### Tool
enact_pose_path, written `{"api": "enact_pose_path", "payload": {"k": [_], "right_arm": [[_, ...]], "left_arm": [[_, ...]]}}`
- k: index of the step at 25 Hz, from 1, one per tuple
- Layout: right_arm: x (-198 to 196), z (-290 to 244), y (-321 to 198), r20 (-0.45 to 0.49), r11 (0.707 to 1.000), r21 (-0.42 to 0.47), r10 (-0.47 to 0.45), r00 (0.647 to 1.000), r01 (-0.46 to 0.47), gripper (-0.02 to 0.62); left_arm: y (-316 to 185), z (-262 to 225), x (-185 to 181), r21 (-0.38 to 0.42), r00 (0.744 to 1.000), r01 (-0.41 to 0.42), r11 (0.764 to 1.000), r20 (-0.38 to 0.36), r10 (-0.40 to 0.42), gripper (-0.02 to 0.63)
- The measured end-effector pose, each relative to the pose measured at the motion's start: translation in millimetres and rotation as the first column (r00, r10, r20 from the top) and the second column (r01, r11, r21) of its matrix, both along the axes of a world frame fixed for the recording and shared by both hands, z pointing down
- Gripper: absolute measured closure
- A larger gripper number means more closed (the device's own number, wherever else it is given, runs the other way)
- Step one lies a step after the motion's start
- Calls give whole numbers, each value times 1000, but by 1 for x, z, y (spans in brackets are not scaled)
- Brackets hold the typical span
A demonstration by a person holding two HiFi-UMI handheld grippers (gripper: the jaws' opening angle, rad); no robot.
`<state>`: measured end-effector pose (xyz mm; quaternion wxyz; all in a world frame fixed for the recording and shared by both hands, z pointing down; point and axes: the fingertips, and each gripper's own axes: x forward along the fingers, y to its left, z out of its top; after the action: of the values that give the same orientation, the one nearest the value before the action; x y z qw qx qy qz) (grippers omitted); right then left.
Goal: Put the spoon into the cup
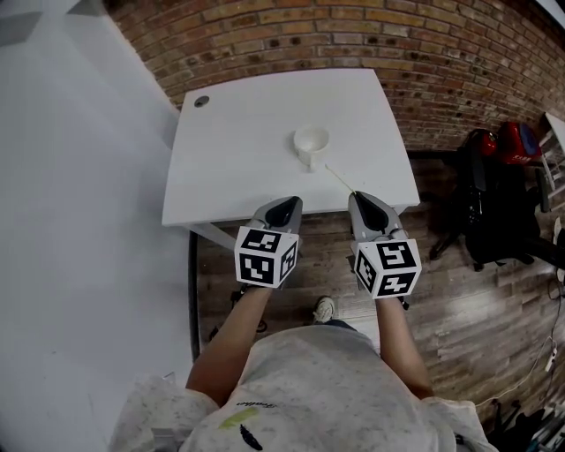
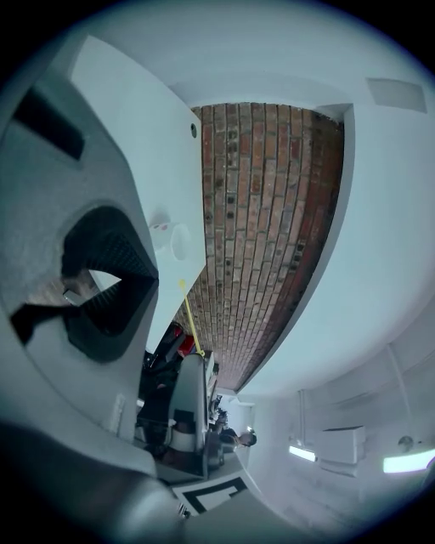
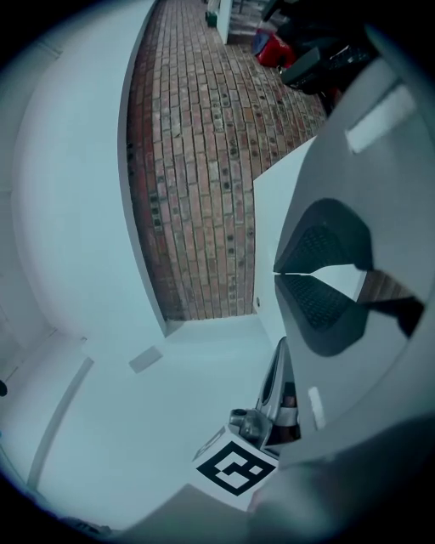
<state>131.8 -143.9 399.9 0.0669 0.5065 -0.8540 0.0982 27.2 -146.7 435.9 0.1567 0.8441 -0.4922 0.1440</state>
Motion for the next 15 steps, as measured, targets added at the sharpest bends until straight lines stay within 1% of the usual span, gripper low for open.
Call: {"api": "enact_pose_path", "payload": {"k": [7, 15], "right_arm": [[5, 3, -27, 15, 999, -5, -43, 999, 43, 580], [-1, 4, -53, 12, 998, -4, -61, 998, 61, 580]], "left_arm": [[-23, 1, 5, -5, 999, 38, 999, 11, -38, 614], [-45, 2, -2, -3, 998, 56, 998, 9, -56, 614]]}}
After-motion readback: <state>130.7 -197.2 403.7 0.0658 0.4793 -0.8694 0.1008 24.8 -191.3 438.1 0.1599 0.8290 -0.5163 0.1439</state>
